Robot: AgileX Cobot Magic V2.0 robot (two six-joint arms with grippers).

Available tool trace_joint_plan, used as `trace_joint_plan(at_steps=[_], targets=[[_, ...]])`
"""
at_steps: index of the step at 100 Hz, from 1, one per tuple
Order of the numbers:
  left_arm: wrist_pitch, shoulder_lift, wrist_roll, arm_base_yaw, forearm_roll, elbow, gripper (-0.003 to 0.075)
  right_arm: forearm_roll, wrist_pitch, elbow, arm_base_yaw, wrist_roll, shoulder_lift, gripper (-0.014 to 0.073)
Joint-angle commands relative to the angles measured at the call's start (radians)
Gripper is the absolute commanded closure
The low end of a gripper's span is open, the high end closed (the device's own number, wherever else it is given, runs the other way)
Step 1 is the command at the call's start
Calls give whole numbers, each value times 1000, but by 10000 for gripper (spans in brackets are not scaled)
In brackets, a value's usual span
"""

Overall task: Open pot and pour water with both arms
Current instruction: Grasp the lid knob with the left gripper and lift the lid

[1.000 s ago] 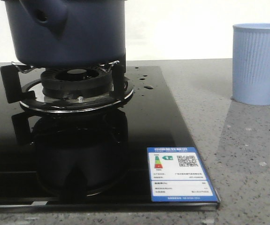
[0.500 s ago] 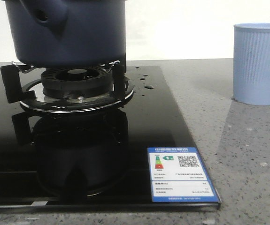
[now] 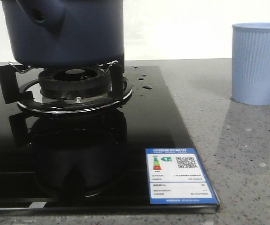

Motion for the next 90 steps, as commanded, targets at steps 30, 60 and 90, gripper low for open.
trace_joint_plan(at_steps=[30,60,90], targets=[[617,533,557,2,-161,-495,739,324,401,-309,0,-298,332,659],[623,682,984,2,-216,-743,738,442,259,-401,0,-957,334,659],[547,809,1256,2,-248,-783,132,442,174,-423,0,-1019,334,141]])
